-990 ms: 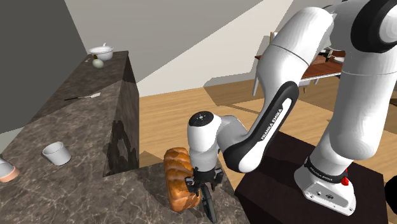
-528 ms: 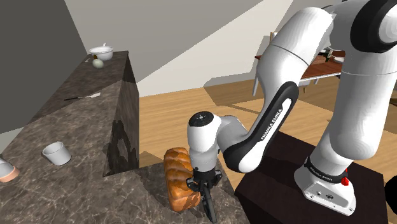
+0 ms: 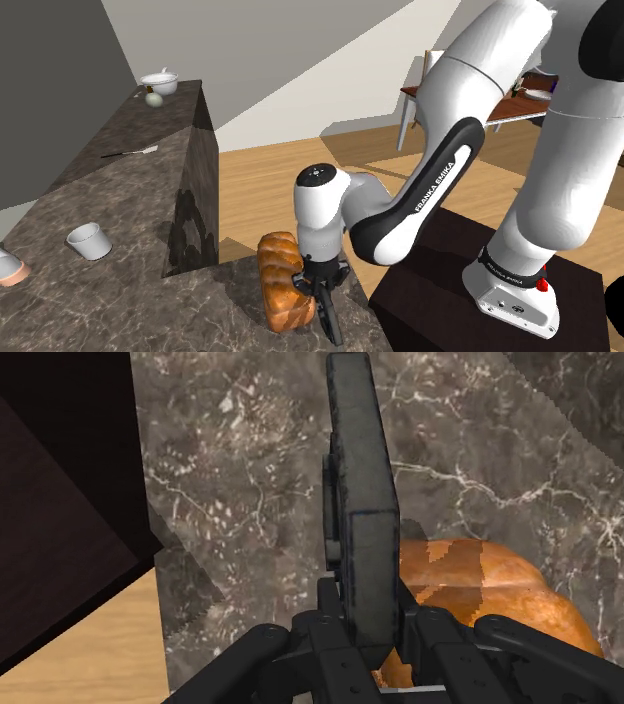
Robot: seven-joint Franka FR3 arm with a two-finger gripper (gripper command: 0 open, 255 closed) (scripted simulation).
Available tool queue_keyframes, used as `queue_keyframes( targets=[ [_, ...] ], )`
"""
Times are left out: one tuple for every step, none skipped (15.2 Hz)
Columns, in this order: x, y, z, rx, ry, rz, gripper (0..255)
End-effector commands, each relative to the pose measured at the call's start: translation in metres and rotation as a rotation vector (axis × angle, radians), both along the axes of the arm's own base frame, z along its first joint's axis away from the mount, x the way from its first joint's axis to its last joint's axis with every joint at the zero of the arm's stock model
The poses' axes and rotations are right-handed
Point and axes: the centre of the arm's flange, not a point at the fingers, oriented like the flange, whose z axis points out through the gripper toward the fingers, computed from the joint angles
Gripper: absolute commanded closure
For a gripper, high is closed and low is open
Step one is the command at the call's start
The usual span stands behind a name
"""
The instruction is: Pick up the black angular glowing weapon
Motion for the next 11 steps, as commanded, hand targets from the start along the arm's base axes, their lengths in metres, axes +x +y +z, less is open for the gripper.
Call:
queue_keyframes(
  targets=[
    [0.0, 0.0, 0.011, 0.0, 0.001, 0.0, 255],
    [0.0, 0.0, 0.016, 0.0, 0.001, 0.0, 255],
    [0.0, 0.0, 0.022, 0.0, 0.001, 0.0, 255],
    [0.0, 0.0, 0.027, 0.0, 0.001, 0.0, 255],
    [0.0, 0.0, 0.032, 0.0, 0.001, 0.0, 255],
    [0.0, 0.0, 0.037, 0.0, 0.001, 0.0, 255],
    [0.0, 0.0, 0.043, 0.0, 0.001, 0.0, 255],
    [0.0, 0.0, 0.048, 0.0, 0.001, 0.0, 255],
    [0.0, 0.0, 0.053, 0.0, 0.001, 0.0, 255],
    [0.0, 0.0, 0.054, 0.0, 0.001, 0.0, 255],
    [0.0, 0.0, 0.054, 0.0, 0.001, 0.0, 255]
  ],
)
